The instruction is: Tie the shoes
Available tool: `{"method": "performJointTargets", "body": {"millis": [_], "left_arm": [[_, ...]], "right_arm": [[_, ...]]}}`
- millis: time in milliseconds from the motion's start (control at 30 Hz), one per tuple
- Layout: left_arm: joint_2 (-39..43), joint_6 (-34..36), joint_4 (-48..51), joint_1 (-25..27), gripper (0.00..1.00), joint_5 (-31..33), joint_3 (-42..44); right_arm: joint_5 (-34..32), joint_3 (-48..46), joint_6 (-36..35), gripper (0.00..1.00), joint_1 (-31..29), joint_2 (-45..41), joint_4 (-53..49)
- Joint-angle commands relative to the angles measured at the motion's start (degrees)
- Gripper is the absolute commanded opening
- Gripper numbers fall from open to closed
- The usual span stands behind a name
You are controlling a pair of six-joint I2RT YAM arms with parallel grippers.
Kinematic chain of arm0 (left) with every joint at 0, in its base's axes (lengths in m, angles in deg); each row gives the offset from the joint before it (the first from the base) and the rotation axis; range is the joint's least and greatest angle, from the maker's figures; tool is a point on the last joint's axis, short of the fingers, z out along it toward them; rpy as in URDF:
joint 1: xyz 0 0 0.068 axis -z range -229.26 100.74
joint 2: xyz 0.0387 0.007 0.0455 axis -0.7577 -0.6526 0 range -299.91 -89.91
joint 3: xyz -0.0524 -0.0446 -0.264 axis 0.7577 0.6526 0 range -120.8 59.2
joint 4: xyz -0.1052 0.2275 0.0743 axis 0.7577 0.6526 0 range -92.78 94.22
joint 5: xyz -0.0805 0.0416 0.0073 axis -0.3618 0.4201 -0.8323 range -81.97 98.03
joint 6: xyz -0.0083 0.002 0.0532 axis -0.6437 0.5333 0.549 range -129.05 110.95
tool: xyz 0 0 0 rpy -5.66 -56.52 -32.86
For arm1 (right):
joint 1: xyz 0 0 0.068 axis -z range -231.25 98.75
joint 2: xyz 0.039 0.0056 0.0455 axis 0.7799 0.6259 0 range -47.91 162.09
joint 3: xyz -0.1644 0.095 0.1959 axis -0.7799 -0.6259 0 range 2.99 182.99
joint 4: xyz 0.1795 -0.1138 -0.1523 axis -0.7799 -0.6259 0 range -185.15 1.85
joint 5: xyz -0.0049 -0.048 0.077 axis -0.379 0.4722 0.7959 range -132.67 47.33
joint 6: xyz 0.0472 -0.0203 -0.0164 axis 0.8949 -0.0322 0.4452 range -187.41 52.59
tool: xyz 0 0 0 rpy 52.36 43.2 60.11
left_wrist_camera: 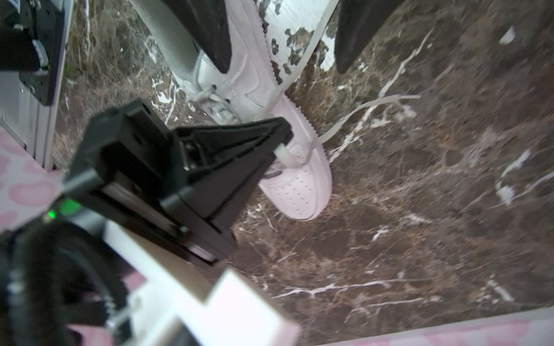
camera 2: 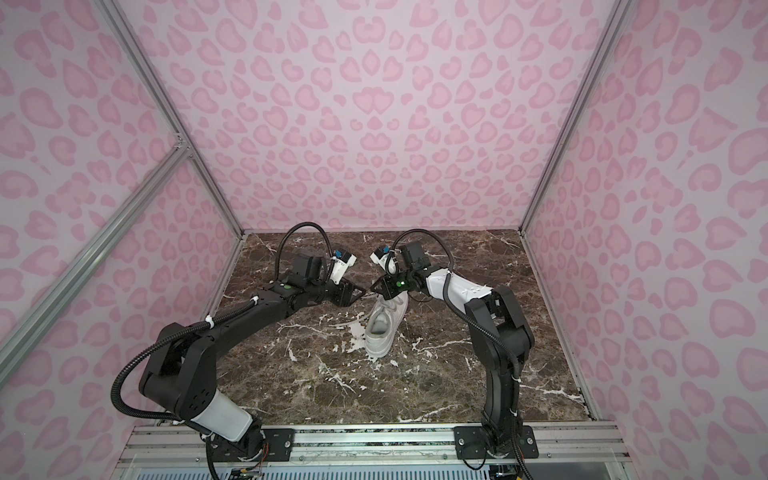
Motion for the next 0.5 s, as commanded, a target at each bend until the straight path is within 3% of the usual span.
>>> {"method": "performJointTargets", "body": {"millis": [0, 233, 367, 467], "left_arm": [[-0.34, 7.15, -14.13, 0.03, 0.6, -8.7, 3.14], [-2.78, 15.13, -15.78, -0.79, 0.6, -12.42, 3.35], [-4.26, 22.65, -8.2, -2.72, 0.59, -17.88, -0.14], [-7.47, 19.16, -6.42, -5.13, 0.58, -24.2, -3.85]], "right_arm": [[1.36, 0.23, 0.98, 0.0, 0.21, 0.27, 0.35], [0.73, -0.47, -1.6, 0.0, 0.27, -0.15, -0.39], [0.38, -0.45, -4.64, 0.0, 0.32, -0.49, -1.29], [0.28, -1.64, -5.42, 0.0, 0.4, -1.22, 0.55]]}}
